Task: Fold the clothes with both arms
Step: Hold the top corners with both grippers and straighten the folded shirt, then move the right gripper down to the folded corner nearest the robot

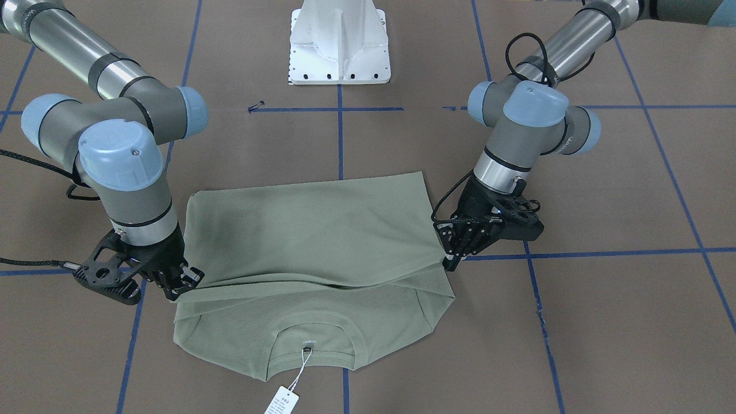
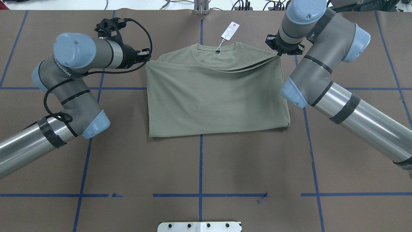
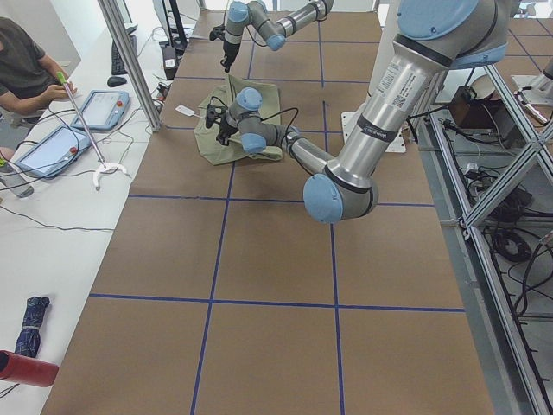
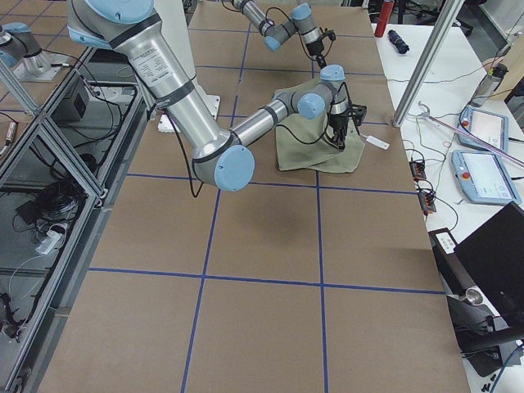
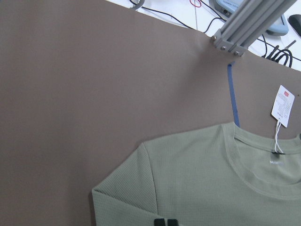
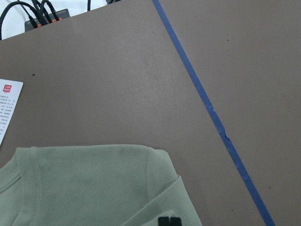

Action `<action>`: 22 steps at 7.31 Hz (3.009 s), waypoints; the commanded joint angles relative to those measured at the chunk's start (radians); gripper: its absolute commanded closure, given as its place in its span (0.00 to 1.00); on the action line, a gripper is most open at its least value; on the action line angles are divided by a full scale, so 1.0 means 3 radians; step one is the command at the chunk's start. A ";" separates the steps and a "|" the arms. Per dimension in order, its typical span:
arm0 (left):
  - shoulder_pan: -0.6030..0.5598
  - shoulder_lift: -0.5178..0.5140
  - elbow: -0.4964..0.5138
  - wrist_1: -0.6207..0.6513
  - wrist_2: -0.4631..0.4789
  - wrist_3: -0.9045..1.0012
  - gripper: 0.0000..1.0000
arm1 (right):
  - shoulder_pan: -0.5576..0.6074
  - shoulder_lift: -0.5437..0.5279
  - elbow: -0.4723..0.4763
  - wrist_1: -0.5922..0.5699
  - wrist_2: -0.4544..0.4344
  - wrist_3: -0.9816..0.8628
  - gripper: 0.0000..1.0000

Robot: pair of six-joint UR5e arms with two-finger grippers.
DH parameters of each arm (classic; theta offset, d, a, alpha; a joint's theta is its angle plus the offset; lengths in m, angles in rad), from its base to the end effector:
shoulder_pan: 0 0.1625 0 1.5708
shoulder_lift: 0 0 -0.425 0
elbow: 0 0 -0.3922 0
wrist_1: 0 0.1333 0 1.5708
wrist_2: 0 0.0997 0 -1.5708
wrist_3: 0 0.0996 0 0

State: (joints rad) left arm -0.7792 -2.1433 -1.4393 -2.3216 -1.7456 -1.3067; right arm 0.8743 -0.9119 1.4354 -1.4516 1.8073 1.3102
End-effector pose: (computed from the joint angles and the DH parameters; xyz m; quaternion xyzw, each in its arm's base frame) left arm 0.4257 -0.5835 0.2960 0.2160 0.5208 -0.1626 0.8098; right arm -0.3889 -0.6364 0.3202 0.0742 -0.3246 0.2491 0.9094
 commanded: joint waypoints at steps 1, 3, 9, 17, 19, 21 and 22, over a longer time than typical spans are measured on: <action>-0.0057 -0.0070 0.0139 0.0007 0.0005 0.0010 1.00 | 0.0010 0.0033 -0.0187 0.0047 -0.0011 -0.0051 1.00; -0.0051 -0.0218 0.0414 -0.0028 0.0152 -0.0001 1.00 | 0.0011 0.0104 -0.0468 0.0303 -0.0021 -0.0046 1.00; -0.0031 -0.0352 0.0876 -0.0238 0.0220 0.0004 0.58 | -0.0025 0.0140 -0.0822 0.0610 -0.0037 -0.0052 0.50; -0.0062 -0.0204 0.0518 -0.0233 0.0179 0.0009 0.42 | -0.0310 -0.1070 0.0879 0.0630 0.0117 0.0839 0.33; -0.0062 -0.0188 0.0498 -0.0228 0.0184 0.0004 0.42 | -0.0566 -0.1300 0.1125 0.0635 0.0000 0.1261 0.31; -0.0062 -0.0183 0.0492 -0.0223 0.0184 0.0004 0.42 | -0.0832 -0.1347 0.1167 0.0635 -0.0209 0.1588 0.30; -0.0057 -0.0188 0.0492 -0.0218 0.0184 -0.0001 0.42 | -0.0914 -0.1347 0.1172 0.0635 -0.0312 0.1661 0.30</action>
State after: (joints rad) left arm -0.7975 -2.1990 -1.2910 -2.3883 -1.6905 -1.3057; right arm 0.6403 -1.3117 1.7821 -1.2610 1.7526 1.7654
